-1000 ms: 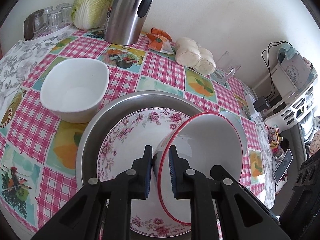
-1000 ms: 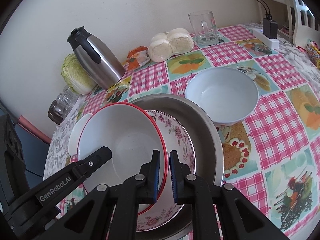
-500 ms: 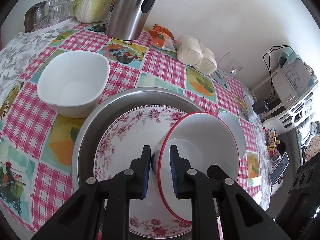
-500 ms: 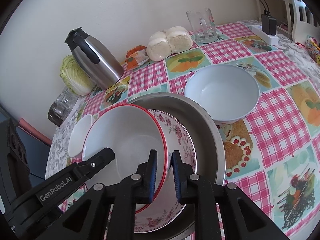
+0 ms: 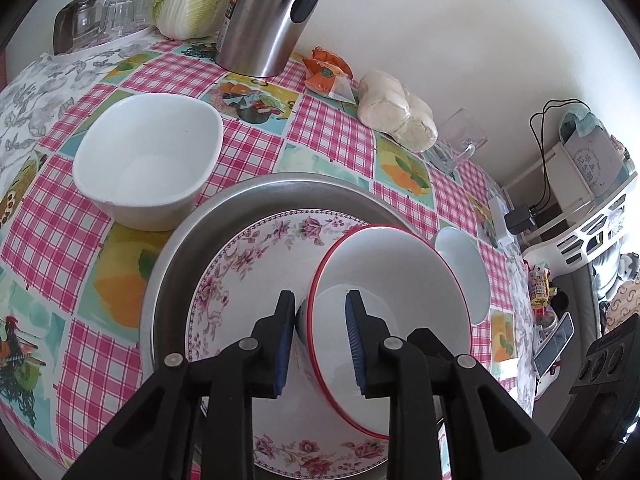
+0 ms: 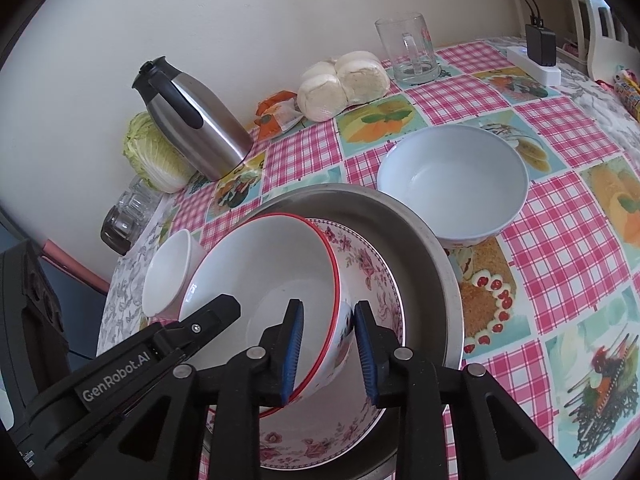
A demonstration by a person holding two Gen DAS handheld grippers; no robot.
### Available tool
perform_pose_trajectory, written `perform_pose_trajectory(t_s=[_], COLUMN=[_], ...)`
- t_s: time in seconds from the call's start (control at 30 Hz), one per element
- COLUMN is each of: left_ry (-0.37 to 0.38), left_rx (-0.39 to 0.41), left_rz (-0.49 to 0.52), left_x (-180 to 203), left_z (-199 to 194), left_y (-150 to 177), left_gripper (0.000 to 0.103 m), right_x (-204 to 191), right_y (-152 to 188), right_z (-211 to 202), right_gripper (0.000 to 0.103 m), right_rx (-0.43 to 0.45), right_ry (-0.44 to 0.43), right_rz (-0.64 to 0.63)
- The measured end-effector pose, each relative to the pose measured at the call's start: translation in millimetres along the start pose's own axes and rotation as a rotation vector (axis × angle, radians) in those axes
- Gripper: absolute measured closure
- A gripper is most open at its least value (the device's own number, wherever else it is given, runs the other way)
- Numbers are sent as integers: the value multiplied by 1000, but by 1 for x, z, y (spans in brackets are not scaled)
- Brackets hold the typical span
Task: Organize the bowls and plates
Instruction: 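Lower the red-rimmed bowl onto the floral plate in the basin, then open both grippers to release the red-rimmed bowl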
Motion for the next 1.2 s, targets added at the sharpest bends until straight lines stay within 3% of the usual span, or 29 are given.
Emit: perform_pose_trajectory(t_s=[0.8, 1.2], left_ry=[27, -19], left_rx=[9, 37], left_rz=[-43, -28], left_x=[-7, -11], left_z=[-5, -17], left_y=[-5, -10], left_gripper=[74, 61], right_x=[-7, -1], right_y=[-4, -12], right_z=[4, -9], right_gripper=[72, 72], right_rx=[8, 36], right_ry=[-61, -38], right_rz=[7, 14])
Point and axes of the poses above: each gripper's, at about its wrist camera, not at the fingertips, and z roughly the way its jaws point, x to its right, y to its underside, the point moved 9 cm from there along z, roughly the way its jaws point, and after that the axes turned 5 degrees about -x, right-handed, at the moved point
